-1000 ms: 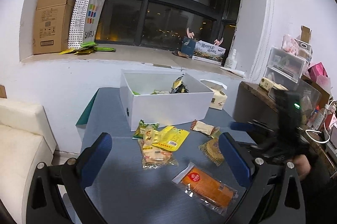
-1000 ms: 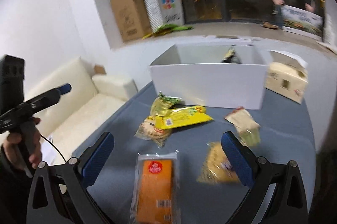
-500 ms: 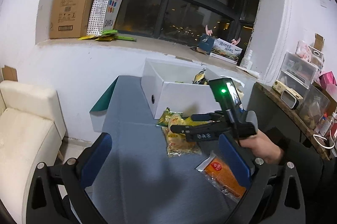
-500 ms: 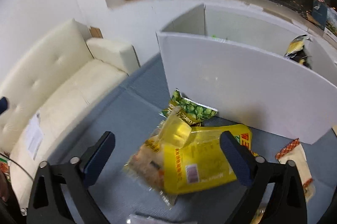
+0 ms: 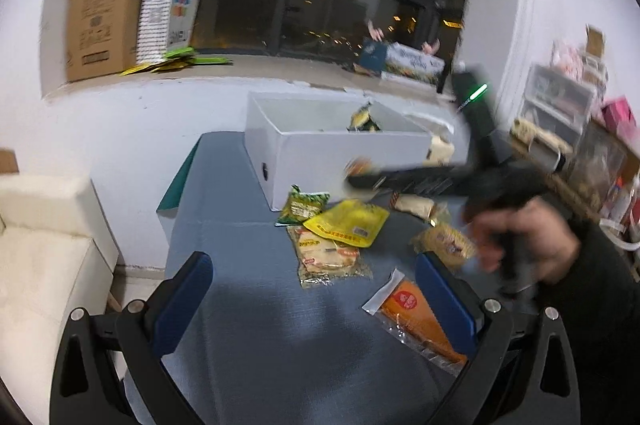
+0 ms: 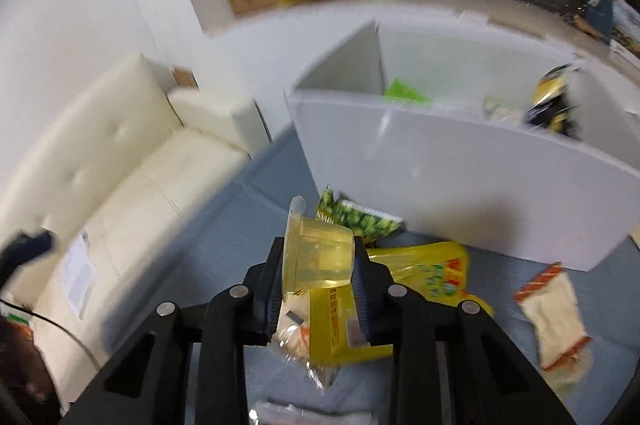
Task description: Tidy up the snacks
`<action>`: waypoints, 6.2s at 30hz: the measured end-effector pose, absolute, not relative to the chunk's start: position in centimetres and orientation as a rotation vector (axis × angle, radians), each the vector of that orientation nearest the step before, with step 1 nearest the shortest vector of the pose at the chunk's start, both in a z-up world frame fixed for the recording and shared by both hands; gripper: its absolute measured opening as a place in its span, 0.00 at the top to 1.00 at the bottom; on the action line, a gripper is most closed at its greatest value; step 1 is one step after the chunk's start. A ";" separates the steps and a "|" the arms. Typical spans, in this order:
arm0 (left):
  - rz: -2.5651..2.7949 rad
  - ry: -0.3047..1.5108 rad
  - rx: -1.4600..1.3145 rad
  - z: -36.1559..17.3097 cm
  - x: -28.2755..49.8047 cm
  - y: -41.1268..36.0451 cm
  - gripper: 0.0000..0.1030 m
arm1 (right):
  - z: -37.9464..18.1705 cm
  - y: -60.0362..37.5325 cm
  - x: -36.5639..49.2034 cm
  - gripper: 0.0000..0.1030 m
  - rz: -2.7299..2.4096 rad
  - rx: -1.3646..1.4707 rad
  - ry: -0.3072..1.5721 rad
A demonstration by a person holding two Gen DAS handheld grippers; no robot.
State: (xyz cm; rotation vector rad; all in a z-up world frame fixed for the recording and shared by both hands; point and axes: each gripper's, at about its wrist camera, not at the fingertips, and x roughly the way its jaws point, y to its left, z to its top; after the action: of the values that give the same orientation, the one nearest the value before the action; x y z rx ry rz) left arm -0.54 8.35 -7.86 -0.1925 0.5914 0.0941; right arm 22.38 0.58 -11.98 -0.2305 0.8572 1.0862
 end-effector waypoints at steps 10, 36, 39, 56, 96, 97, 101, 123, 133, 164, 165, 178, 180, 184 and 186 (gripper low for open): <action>0.030 0.728 0.100 -11.0 8.3 3.4 0.00 | -5.8 -12.1 20.0 0.68 1.065 0.026 0.717; -0.047 0.908 0.164 -16.4 21.1 2.7 0.73 | -7.3 -22.6 17.2 0.68 0.909 0.145 0.699; -0.104 0.854 -0.001 -14.2 19.2 4.2 0.76 | -7.4 -22.5 17.1 0.68 0.913 0.144 0.701; -0.154 0.462 -0.441 -1.7 13.9 13.7 0.76 | -4.8 -16.9 22.3 0.68 0.970 0.151 0.696; -0.003 0.518 -0.267 -1.2 13.1 11.4 0.00 | 0.5 -12.2 27.2 0.00 0.977 0.087 0.636; -0.008 0.512 -0.266 -1.4 12.1 11.0 0.00 | 0.5 -13.2 26.1 0.00 0.974 0.078 0.617; -0.015 0.514 -0.258 -2.3 8.7 9.1 0.00 | -0.5 -16.0 23.2 0.00 0.938 0.037 0.602; 0.008 0.622 -0.232 -6.5 4.5 5.9 0.00 | -13.4 -16.2 20.1 0.00 0.700 -0.271 0.867; 0.031 0.667 -0.257 -8.3 4.8 6.7 0.00 | -18.7 -12.1 22.4 0.01 0.652 -0.386 0.966; 0.068 0.919 -0.185 -17.2 14.8 7.1 0.26 | -8.1 -19.1 16.0 0.21 0.779 -0.168 0.743; 0.057 0.895 -0.191 -16.7 14.2 7.2 0.26 | -8.2 -19.0 16.0 0.21 0.784 -0.168 0.744; -0.043 0.531 -0.301 -2.8 12.3 9.8 0.26 | -6.0 -17.5 20.9 0.21 0.851 0.001 0.737; -0.046 0.504 -0.317 -1.3 14.6 10.6 0.26 | -4.9 -16.2 23.1 0.21 0.867 0.023 0.730; -0.032 0.520 -0.348 -0.2 20.1 13.0 0.26 | -3.2 -12.8 28.8 0.21 0.885 0.081 0.745; -0.037 0.542 -0.388 -0.5 23.0 14.2 0.26 | -2.9 -11.0 31.5 0.21 0.878 0.077 0.752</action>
State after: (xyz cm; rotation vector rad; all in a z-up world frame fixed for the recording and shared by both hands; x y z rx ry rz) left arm 22.95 14.18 -0.54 -0.3878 0.5424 -0.0366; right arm 31.48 -11.02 -2.87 0.0773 0.7518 0.8776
